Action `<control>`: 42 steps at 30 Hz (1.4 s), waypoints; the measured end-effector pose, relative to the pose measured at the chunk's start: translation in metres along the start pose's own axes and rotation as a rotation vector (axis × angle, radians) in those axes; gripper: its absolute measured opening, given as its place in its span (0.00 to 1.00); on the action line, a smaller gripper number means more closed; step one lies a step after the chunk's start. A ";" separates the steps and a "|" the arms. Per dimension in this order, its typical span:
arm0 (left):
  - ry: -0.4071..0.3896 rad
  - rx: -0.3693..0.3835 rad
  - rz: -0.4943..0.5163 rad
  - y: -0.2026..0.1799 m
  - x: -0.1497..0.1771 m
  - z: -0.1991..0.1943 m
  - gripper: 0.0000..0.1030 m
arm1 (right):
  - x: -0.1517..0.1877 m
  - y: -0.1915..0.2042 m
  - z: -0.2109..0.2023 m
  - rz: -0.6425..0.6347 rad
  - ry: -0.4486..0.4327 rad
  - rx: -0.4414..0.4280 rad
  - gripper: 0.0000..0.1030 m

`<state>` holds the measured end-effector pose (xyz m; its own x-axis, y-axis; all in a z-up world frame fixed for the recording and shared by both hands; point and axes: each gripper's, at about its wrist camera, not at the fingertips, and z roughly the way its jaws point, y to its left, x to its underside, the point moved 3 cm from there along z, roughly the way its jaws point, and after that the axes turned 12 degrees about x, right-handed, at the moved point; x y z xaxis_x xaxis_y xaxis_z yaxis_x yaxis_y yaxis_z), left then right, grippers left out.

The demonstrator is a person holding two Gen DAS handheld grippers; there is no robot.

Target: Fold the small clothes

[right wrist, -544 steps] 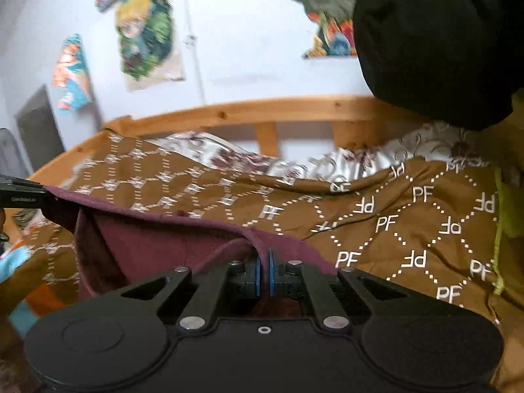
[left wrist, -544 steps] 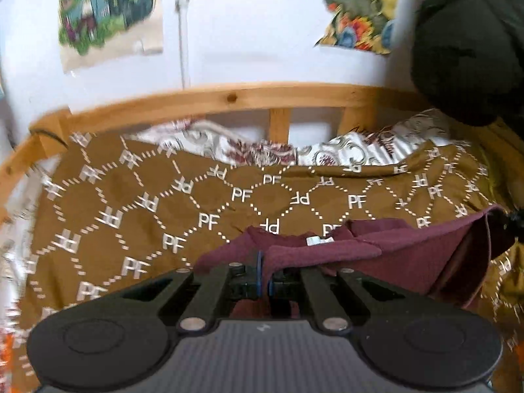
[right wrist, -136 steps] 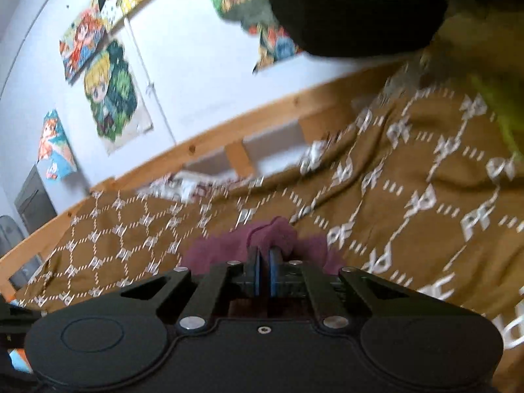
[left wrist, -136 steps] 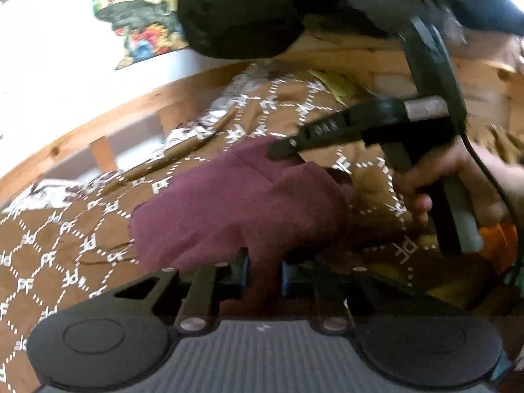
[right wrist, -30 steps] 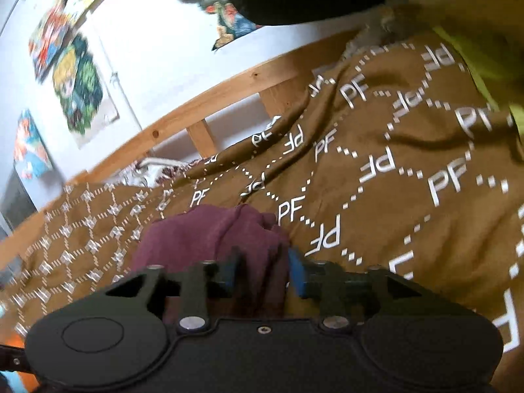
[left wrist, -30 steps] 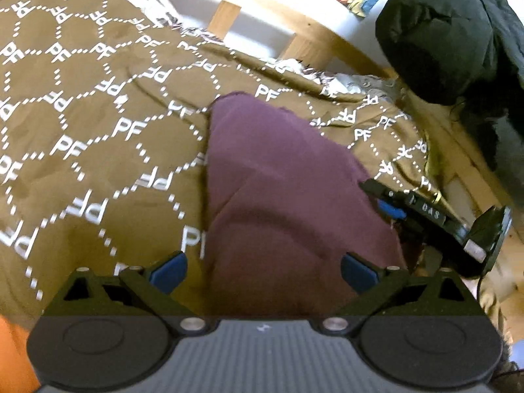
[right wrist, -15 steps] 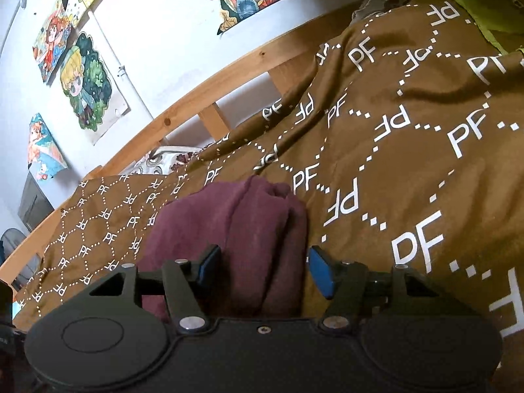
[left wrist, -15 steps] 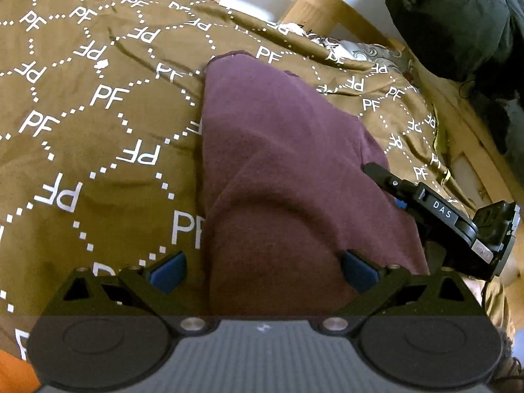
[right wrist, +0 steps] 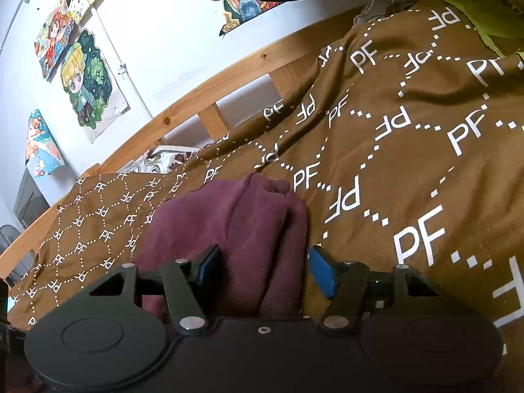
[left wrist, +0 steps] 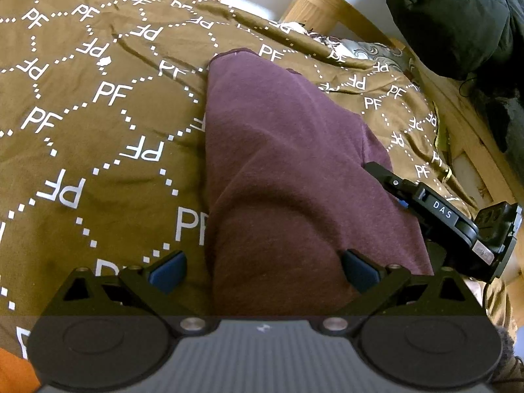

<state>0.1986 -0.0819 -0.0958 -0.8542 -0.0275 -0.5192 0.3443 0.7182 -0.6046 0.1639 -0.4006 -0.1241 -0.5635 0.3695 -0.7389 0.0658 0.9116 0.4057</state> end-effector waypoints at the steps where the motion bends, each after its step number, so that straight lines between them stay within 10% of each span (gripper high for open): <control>1: -0.002 -0.002 0.000 0.000 0.000 0.001 1.00 | 0.000 0.000 0.000 0.001 0.001 0.000 0.61; 14: -0.038 -0.012 0.018 -0.002 0.007 0.003 1.00 | 0.001 0.006 0.003 -0.024 0.012 -0.009 0.72; 30: -0.031 0.004 -0.011 -0.003 0.006 0.000 0.99 | 0.001 0.007 0.002 0.013 0.028 -0.028 0.31; 42: -0.031 0.043 0.007 -0.007 0.013 -0.006 0.76 | 0.000 0.012 0.002 0.005 0.028 -0.004 0.30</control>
<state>0.1828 -0.0832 -0.0945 -0.8394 -0.0449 -0.5417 0.3674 0.6877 -0.6262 0.1656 -0.3895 -0.1206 -0.5862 0.3692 -0.7212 0.0655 0.9088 0.4120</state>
